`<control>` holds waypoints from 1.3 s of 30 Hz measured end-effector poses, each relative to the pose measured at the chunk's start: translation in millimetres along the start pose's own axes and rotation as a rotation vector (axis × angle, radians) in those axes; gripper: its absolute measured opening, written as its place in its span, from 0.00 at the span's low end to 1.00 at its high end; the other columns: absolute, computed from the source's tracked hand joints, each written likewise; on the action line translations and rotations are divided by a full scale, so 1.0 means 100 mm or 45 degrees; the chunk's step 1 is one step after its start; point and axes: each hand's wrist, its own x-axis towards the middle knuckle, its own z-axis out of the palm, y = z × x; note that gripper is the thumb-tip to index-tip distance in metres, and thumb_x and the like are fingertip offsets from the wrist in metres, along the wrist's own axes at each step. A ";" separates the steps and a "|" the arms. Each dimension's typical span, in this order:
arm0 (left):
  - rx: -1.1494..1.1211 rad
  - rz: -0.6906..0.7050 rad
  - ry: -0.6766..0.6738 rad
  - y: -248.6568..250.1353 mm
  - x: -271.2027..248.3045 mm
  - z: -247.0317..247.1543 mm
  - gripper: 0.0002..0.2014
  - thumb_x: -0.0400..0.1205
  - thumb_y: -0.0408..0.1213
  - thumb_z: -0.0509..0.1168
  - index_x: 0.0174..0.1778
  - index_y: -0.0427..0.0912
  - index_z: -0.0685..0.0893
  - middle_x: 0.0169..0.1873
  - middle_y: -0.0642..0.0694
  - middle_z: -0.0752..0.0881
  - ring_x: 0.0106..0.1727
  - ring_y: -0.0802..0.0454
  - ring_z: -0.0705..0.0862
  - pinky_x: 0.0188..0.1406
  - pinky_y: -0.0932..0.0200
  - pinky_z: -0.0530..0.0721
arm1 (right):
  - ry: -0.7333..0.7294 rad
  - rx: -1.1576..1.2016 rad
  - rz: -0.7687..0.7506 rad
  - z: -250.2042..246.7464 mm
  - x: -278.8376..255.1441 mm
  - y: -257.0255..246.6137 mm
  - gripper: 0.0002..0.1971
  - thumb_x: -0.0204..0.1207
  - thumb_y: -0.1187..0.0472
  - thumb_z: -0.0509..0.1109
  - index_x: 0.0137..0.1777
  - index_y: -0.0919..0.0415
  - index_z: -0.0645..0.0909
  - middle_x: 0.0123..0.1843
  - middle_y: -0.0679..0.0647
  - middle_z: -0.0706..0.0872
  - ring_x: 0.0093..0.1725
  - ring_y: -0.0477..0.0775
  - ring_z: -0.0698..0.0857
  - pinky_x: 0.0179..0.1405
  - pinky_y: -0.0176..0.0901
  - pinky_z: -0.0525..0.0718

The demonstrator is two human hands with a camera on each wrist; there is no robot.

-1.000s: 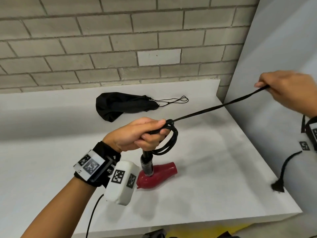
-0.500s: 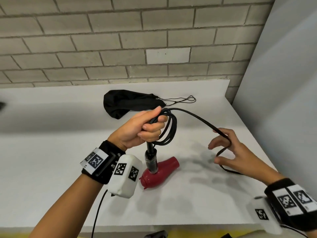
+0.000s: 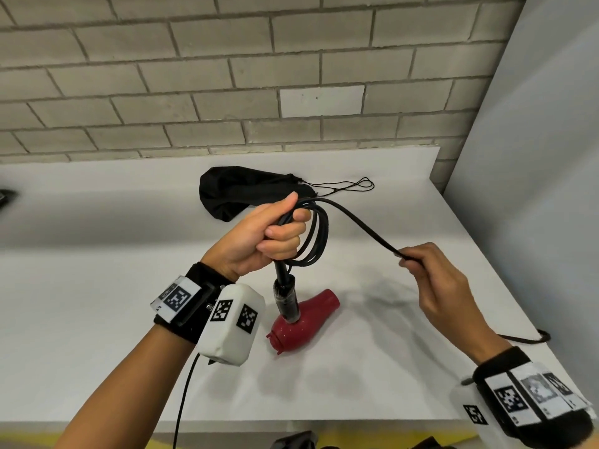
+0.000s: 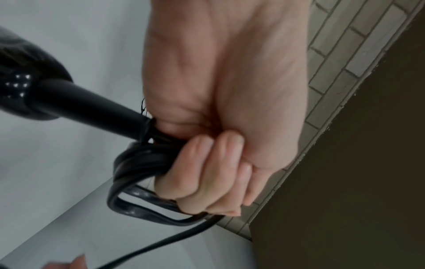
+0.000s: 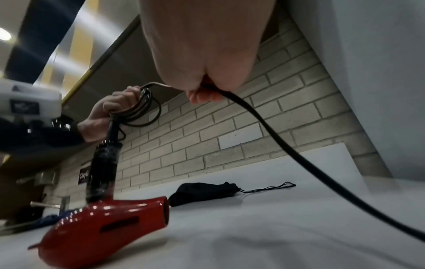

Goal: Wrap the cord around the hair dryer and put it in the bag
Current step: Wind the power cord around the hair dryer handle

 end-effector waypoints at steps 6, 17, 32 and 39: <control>0.097 0.000 0.026 -0.02 -0.02 0.08 0.17 0.85 0.46 0.51 0.38 0.42 0.77 0.19 0.55 0.59 0.14 0.62 0.57 0.14 0.71 0.59 | -0.393 -0.189 0.394 0.12 0.02 0.00 0.15 0.84 0.63 0.54 0.66 0.45 0.67 0.37 0.49 0.78 0.40 0.54 0.76 0.38 0.38 0.72; -0.076 0.002 -0.049 -0.05 0.05 0.14 0.14 0.83 0.39 0.47 0.44 0.37 0.75 0.21 0.51 0.65 0.18 0.57 0.61 0.19 0.63 0.60 | -0.334 -0.865 -0.065 0.29 0.04 -0.57 0.14 0.64 0.60 0.82 0.36 0.56 0.76 0.18 0.49 0.76 0.15 0.53 0.71 0.19 0.34 0.54; 0.523 0.003 0.183 -0.15 0.21 0.41 0.12 0.83 0.26 0.52 0.38 0.32 0.78 0.32 0.37 0.73 0.35 0.41 0.73 0.35 0.59 0.75 | -0.190 -0.838 -0.729 -0.07 0.65 -1.25 0.09 0.72 0.69 0.70 0.43 0.54 0.81 0.43 0.53 0.78 0.22 0.51 0.66 0.13 0.38 0.63; 0.710 0.005 0.140 -0.11 0.21 0.47 0.08 0.76 0.29 0.52 0.38 0.33 0.75 0.18 0.50 0.77 0.19 0.55 0.74 0.24 0.64 0.75 | -0.439 -0.354 -0.480 -0.21 0.90 -1.12 0.12 0.75 0.48 0.66 0.44 0.58 0.76 0.48 0.52 0.70 0.22 0.56 0.76 0.19 0.47 0.76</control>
